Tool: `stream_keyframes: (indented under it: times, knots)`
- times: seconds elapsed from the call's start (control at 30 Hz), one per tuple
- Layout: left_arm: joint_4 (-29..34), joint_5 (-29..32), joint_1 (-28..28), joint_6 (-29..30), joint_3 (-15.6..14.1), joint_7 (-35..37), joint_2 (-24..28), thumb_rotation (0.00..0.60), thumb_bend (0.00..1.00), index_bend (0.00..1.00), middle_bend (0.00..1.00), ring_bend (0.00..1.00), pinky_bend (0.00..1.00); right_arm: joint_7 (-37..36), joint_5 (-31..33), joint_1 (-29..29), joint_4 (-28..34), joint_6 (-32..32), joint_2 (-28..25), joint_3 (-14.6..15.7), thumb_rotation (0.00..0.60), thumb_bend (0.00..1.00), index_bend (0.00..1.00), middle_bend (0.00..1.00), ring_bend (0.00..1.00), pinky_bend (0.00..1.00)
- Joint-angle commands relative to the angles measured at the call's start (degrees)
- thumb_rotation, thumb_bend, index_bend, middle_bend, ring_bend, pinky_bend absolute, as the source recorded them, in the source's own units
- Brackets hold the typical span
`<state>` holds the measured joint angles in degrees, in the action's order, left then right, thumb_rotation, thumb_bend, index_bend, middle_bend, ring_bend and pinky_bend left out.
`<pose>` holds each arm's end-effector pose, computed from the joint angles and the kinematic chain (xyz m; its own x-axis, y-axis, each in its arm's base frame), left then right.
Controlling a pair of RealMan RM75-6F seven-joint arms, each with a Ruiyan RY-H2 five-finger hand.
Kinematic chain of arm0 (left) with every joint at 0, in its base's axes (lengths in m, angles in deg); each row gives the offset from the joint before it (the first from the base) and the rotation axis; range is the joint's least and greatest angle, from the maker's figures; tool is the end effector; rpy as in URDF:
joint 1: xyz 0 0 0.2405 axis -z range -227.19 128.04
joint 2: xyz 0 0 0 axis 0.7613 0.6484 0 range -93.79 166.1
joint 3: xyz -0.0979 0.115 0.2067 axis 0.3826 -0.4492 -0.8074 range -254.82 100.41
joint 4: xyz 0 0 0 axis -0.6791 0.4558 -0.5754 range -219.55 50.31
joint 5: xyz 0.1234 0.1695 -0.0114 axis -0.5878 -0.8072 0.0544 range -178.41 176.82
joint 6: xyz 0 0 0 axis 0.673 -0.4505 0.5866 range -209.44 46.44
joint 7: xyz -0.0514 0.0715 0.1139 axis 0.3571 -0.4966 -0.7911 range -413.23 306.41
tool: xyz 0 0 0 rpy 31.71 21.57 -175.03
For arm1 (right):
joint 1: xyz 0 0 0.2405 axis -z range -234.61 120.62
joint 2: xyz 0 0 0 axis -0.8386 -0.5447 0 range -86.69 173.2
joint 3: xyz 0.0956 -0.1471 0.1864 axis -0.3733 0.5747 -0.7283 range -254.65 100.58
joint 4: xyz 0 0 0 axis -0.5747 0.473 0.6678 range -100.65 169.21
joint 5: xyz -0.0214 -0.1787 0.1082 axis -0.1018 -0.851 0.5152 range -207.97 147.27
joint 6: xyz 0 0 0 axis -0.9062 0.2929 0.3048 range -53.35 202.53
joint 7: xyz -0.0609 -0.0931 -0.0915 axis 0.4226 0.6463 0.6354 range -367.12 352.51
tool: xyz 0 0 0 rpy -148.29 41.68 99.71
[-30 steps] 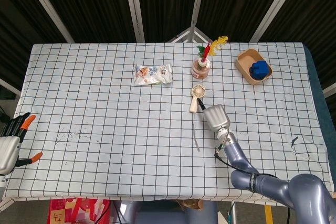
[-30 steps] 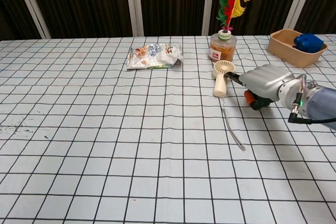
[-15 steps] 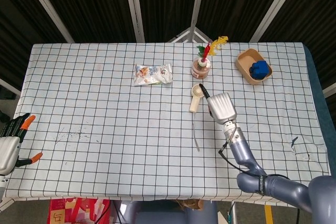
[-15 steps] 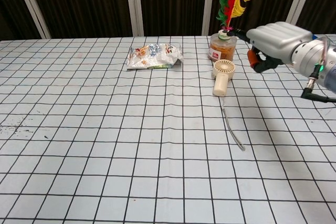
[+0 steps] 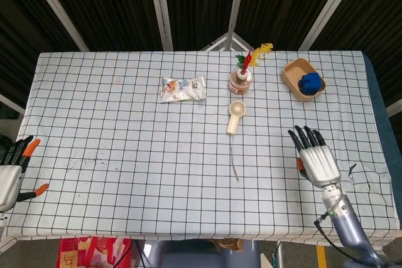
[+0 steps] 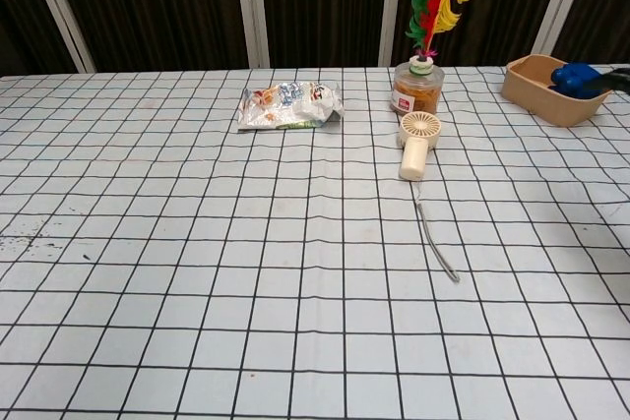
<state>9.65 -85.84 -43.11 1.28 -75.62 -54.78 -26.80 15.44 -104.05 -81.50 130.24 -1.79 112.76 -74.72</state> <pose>-0.3070 0.1843 0.1549 0.4061 0.0546 0.9122 0.9138 -0.0213 -0.4055 -0.2586 -0.2545 0.0990 0.6204 -0.1062 0.7771 -0.7806 -0.1799 0.5986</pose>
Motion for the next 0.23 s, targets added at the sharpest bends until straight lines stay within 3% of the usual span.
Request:
stream_keyframes:
  times: [0.03,0.23]
  knots:
    - [-0.4,-0.7,-0.2,0.7,-0.2,-1.3,-0.6,0.6,0.03,0.0,0.0,0.0,0.0,-3.3,-5.1,5.0,2.6,-4.7,-4.1,4.0,0.6,0.5,0.0,0.0,0.0,0.05]
    - [-0.8,-1.1,-0.4,1.4,-0.3,-3.7,-1.5,0.6,0.03,0.0,0.0,0.0,0.0,-8.0,-10.9,9.7,0.4,-9.4,-5.3,6.5,0.6,0.5,0.0,0.0,0.0,0.02]
